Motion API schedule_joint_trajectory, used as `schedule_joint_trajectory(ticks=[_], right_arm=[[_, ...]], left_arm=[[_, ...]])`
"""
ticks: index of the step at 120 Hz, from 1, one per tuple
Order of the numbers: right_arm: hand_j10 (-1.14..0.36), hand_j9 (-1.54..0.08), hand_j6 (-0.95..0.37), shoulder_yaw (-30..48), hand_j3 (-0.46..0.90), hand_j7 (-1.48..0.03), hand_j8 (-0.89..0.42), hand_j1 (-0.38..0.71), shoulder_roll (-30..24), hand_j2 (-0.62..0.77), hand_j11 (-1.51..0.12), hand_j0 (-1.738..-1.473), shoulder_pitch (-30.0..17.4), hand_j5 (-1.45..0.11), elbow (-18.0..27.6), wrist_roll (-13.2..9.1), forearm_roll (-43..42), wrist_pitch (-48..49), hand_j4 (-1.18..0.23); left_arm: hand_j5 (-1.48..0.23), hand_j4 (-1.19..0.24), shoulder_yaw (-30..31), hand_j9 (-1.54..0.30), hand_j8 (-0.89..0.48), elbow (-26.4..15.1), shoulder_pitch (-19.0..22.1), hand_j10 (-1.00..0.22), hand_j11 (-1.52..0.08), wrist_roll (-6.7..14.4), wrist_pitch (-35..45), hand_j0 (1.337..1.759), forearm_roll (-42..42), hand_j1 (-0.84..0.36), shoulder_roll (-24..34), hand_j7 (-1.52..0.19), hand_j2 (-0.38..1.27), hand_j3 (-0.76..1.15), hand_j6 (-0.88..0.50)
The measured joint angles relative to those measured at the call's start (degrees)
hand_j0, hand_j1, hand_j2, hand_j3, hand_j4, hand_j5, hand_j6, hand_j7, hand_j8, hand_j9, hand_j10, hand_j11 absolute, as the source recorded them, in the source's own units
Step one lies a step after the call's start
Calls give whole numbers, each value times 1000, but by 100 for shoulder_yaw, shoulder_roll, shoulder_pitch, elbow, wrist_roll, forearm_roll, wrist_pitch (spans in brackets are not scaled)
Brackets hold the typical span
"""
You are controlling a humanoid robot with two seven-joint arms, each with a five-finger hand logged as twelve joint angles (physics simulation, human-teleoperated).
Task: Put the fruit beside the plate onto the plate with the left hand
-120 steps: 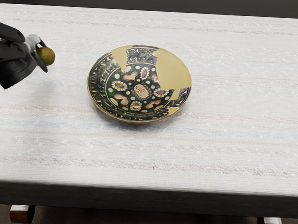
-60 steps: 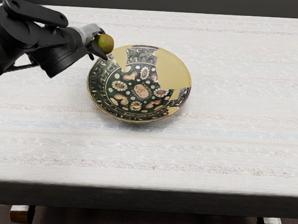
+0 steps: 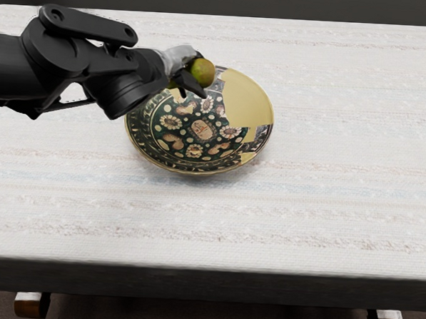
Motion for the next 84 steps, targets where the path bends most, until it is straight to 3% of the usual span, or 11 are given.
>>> schedule_joint_trajectory(ticks=[8, 13, 23, 38, 58, 70, 84], right_arm=[[-12, -15, -12, 0, 0, -15, -12, -335, 0, -2, -15, -1658, 0, -15, 0, 0, 0, 0, -11], [-12, -15, -12, 0, 0, -15, -12, -335, 0, -2, -15, -1658, -1, -15, 0, 0, 0, 0, -11], [-12, -15, -12, 1, 0, -15, -12, -335, 0, -2, -15, -1658, 0, -15, 0, 0, 0, 1, -11], [-12, -15, -11, 1, 0, -15, -12, -335, 0, -2, -15, -1658, -1, -15, 0, 1, 0, 0, -11], [-12, -15, -11, 1, 0, -15, -11, -335, 0, -2, -15, -1658, 0, -15, 0, -1, 0, 0, -11], [-12, -15, -11, 1, 0, -15, -11, -335, 0, -2, -15, -1658, -1, -15, 0, 2, 0, 0, -11], [-11, -15, -11, 1, 0, -15, -11, -335, 0, -2, -15, -1658, 0, -15, 0, 2, 0, 1, -11]], left_arm=[[-1163, -264, -15, -1253, -502, 7, 53, -792, -1265, -19, -8, 1605, 5, -626, -3, -1200, 474, 0, -190], [-1081, -278, -20, -1166, -525, 10, 52, -743, -1177, -36, 3, 1611, -3, -583, -9, -1117, 443, 0, -220], [-846, -285, -26, -903, -448, 7, 47, -592, -911, -59, 18, 1626, -17, -388, -3, -871, 315, 0, -244], [-498, -185, -29, -529, -273, 4, 32, -351, -533, -72, 27, 1641, -25, -87, -11, -511, 177, 0, -163], [-230, -90, -27, -244, -129, -13, -50, -163, -245, -75, 23, 1650, -43, 148, 81, -236, 80, 0, -80], [-147, -61, -360, -156, -85, -372, -35, -105, -157, -71, -235, 1653, -80, 220, 1632, -151, 50, 0, -55], [-91, -40, -683, -96, -54, -929, 125, -66, -96, -41, -2190, 1655, -96, 269, 3630, -93, 30, 0, -37]])
